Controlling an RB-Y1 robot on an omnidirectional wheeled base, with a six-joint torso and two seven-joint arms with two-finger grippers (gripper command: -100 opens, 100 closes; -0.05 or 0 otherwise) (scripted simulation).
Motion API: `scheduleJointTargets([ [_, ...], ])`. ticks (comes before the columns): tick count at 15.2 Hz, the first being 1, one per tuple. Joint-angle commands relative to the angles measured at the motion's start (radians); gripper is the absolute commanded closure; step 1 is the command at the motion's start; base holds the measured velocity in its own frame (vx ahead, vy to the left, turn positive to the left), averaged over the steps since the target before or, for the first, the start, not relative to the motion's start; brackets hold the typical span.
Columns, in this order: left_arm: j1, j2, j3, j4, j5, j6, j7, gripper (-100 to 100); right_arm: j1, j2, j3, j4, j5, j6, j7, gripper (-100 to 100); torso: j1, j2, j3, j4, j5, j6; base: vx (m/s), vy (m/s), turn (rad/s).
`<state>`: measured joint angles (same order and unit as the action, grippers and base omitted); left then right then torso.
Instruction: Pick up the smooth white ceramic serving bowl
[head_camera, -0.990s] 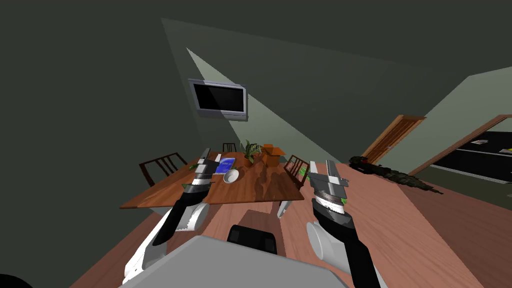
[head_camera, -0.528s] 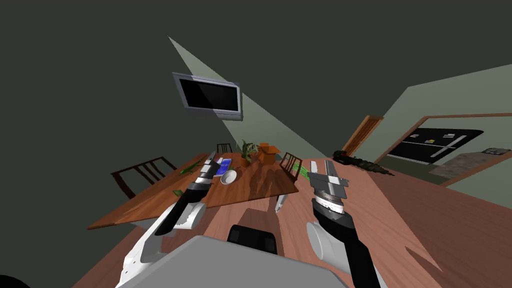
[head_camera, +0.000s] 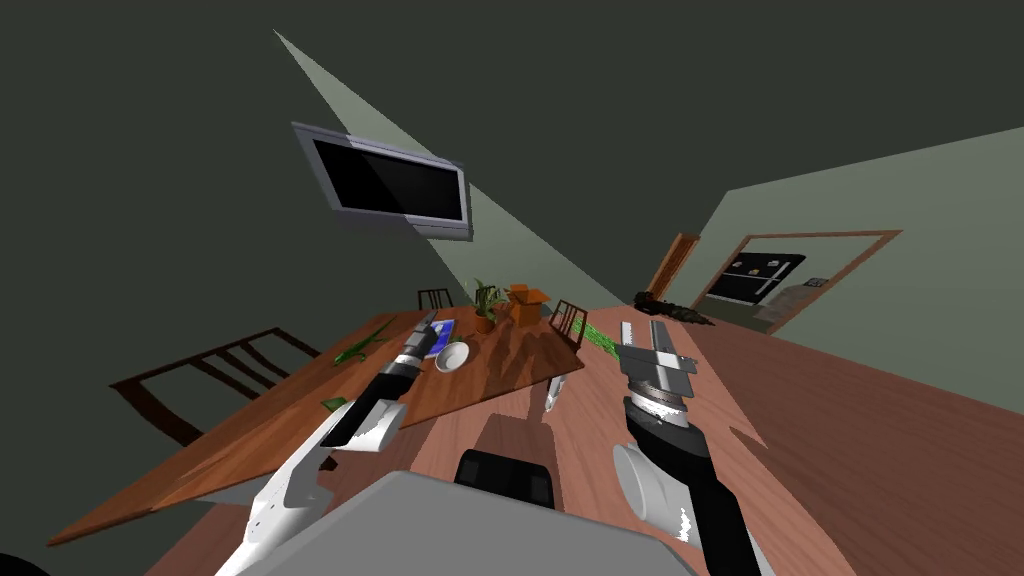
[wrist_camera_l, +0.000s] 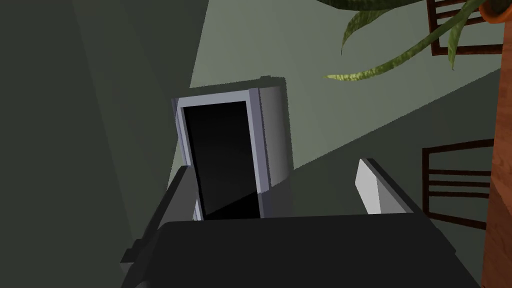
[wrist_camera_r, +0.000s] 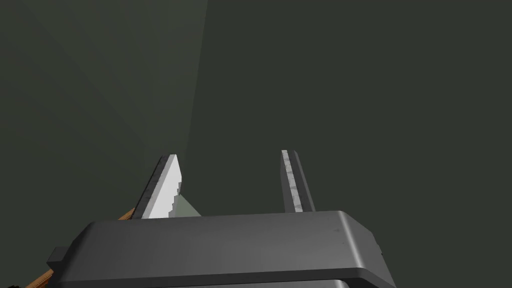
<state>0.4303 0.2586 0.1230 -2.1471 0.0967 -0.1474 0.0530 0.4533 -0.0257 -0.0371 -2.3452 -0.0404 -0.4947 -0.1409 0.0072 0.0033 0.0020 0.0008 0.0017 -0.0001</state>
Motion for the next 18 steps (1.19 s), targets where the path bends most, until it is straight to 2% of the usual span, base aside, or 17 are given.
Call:
scheduleJointTargets([
  [1, -0.006, 0.012, 0.012, 0.02, 0.007, 0.05, -0.007, -100, 0.0, 0.0, 0.0, 0.0, 0.0, 0.0, 0.0, 0, 0.0, 0.0, 0.0, 0.0, 0.0, 0.0, -0.05, 0.056, -0.15],
  [2, -0.006, 0.012, 0.012, 0.02, 0.007, 0.054, -0.007, -100, 0.0, 0.0, 0.0, 0.0, 0.0, 0.0, 0.0, 0, -0.001, 0.0, 0.0, 0.0, 0.0, 0.0, -0.047, 0.057, -0.182],
  [3, -0.011, 0.021, 0.022, 0.045, 0.013, 0.089, -0.013, -100, 0.0, 0.0, 0.0, 0.0, 0.0, 0.0, 0.0, 0, -0.001, -0.001, -0.001, 0.0, 0.0, 0.001, -0.052, 0.064, -0.231],
  [4, -0.011, 0.021, 0.022, 0.045, 0.013, 0.089, -0.013, -100, 0.0, 0.0, 0.0, 0.0, 0.0, 0.0, 0.0, 0, -0.001, -0.001, -0.001, 0.0, 0.0, 0.001, -0.05, 0.064, -0.212],
  [5, -0.016, 0.028, 0.032, 0.07, 0.019, 0.124, -0.019, -100, 0.0, 0.0, 0.0, 0.0, 0.0, 0.0, 0.0, 0, -0.001, -0.001, -0.001, 0.0, 0.0, 0.0, -0.053, 0.077, -0.28],
  [6, -0.016, 0.028, 0.032, 0.07, 0.019, 0.126, -0.019, -100, 0.0, 0.0, 0.0, 0.0, 0.0, 0.0, 0.0, 0, 0.0, -0.001, -0.001, 0.0, 0.0, 0.001, -0.06, 0.082, -0.245],
  [7, -0.021, 0.035, 0.042, 0.096, 0.025, 0.162, -0.026, -100, 0.0, 0.0, 0.0, 0.0, 0.0, 0.0, 0.0, 0, 0.0, -0.001, 0.0, 0.0, 0.0, 0.001, -0.072, 0.085, -0.325],
  [8, -0.021, 0.035, 0.042, 0.096, 0.025, 0.163, -0.026, -100, 0.0, 0.0, 0.0, 0.0, 0.0, 0.0, 0.0, 0, 0.0, 0.0, 0.0, 0.0, 0.0, 0.001, -0.068, 0.083, -0.234],
  [9, -0.027, 0.04, 0.053, 0.122, 0.031, 0.201, -0.032, -100, 0.0, 0.0, 0.0, 0.0, 0.0, 0.0, 0.0, 0, 0.001, 0.0, 0.0, 0.0, 0.0, 0.0, -0.066, 0.09, -0.245],
  [10, -0.027, 0.04, 0.053, 0.122, 0.031, 0.201, -0.032, -100, 0.0, 0.0, 0.0, 0.0, 0.0, 0.0, 0.0, 0, 0.001, 0.0, 0.0, 0.0, 0.0, 0.001, -0.062, 0.089, -0.214],
  [11, -0.032, 0.045, 0.063, 0.148, 0.038, 0.239, -0.039, -100, 0.0, 0.0, 0.0, 0.0, 0.0, 0.0, 0.0, 0, 0.001, -0.001, 0.0, 0.0, 0.0, 0.0, -0.079, 0.091, -0.209],
  [12, -0.032, 0.045, 0.063, 0.148, 0.038, 0.239, -0.039, -100, 0.0, 0.0, 0.0, 0.0, 0.0, 0.0, 0.0, 0, 0.002, 0.0, 0.0, 0.0, 0.0, 0.001, -0.07, 0.079, -0.238],
  [13, -0.038, 0.049, 0.074, 0.175, 0.044, 0.278, -0.045, -100, 0.0, 0.0, 0.0, 0.0, 0.0, 0.0, 0.0, 0, 0.001, 0.0, 0.0, 0.0, 0.0, 0.0, -0.057, 0.072, -0.352],
  [14, -0.038, 0.049, 0.074, 0.175, 0.044, 0.278, -0.045, -100, 0.0, 0.0, 0.0, 0.0, 0.0, 0.0, 0.0, 0, 0.001, -0.001, 0.0, 0.0, 0.0, 0.001, -0.056, 0.077, -0.245],
  [15, -0.043, 0.051, 0.084, 0.201, 0.05, 0.316, -0.052, -100, 0.0, 0.0, 0.0, 0.0, 0.0, 0.0, 0.0, 0, 0.001, -0.001, -0.001, 0.0, 0.0, 0.0, -0.068, 0.085, -0.242],
  [17, -0.043, 0.051, 0.084, 0.201, 0.05, 0.316, -0.052, -100, 0.0, 0.0, 0.0, 0.0, 0.0, 0.0, 0.0, 0, 0.001, -0.001, -0.001, 0.0, 0.0, 0.0, -0.057, 0.069, -0.132],
  [18, -0.049, 0.053, 0.095, 0.228, 0.057, 0.355, -0.058, -100, 0.0, 0.0, 0.0, 0.0, 0.0, 0.0, 0.0, 0, 0.0, -0.002, -0.001, 0.0, 0.0, 0.0, -0.048, 0.048, -0.268],
])
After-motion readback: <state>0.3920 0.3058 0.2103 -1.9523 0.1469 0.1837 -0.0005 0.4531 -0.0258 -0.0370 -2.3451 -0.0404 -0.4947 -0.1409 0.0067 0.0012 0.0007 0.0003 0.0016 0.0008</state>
